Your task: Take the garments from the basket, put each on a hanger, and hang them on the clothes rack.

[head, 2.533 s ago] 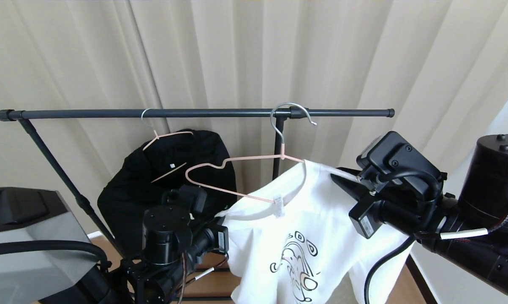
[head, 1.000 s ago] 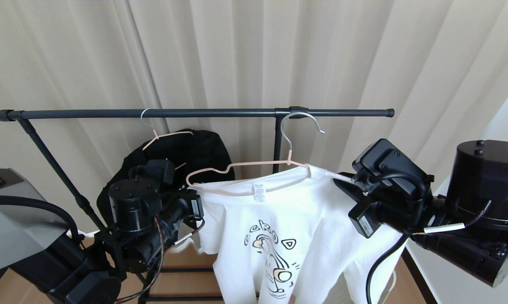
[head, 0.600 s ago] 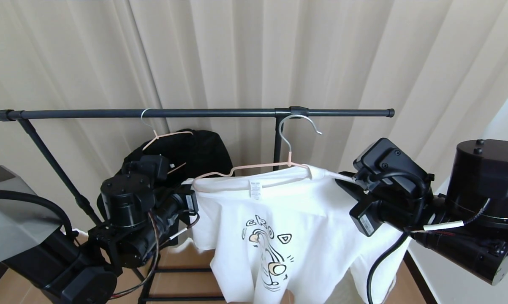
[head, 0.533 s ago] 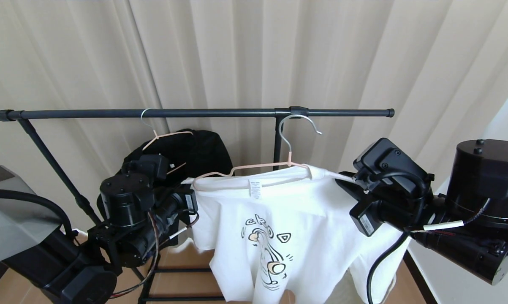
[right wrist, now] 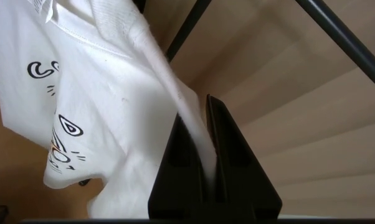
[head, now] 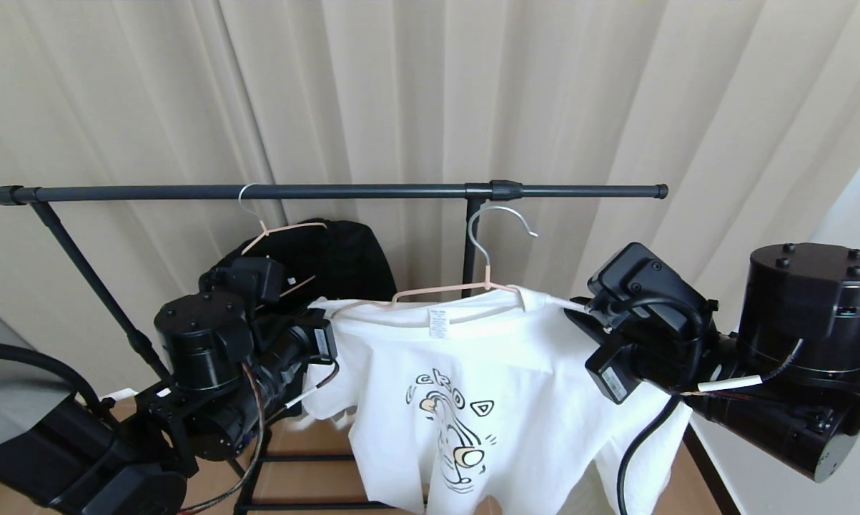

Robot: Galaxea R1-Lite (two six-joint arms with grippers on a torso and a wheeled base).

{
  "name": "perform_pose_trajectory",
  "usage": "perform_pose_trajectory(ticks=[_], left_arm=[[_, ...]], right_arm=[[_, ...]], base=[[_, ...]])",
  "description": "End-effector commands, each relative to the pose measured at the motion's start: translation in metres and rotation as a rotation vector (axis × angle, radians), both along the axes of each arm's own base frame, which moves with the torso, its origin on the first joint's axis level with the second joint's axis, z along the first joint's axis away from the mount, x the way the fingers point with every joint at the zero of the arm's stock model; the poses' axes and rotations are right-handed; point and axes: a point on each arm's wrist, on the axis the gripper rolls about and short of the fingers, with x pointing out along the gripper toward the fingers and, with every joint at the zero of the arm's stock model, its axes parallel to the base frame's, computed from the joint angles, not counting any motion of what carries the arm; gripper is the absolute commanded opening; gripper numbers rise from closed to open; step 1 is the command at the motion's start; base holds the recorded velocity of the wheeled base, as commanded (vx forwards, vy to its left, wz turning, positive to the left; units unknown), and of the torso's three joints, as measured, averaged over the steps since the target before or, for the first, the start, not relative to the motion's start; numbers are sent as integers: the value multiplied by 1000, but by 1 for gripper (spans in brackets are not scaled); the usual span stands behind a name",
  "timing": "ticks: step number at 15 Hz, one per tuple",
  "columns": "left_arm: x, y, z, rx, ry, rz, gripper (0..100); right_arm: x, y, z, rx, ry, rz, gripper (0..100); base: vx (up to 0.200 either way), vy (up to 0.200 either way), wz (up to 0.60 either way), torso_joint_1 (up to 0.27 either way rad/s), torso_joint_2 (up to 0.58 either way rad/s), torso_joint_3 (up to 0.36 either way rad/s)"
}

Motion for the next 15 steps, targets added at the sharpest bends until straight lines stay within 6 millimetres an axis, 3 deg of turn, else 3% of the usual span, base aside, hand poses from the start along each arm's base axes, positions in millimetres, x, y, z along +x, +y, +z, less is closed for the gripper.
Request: perform_pose_trajectory(ticks=[1, 5, 15], left_arm=[[-10, -3, 4, 22, -11, -28, 0], [-20, -10, 3, 44, -10, -62, 0], [-18, -8, 2, 97, -16, -7, 0]], right_arm=[[4, 4, -5, -10, 13, 3, 0], [9, 9, -10, -10, 18, 5, 0], [12, 10, -4, 33, -65, -47, 0]], base=[[0, 0, 0, 0, 0, 0], [0, 0, 0, 0, 0, 0], [0, 0, 0, 0, 0, 0]])
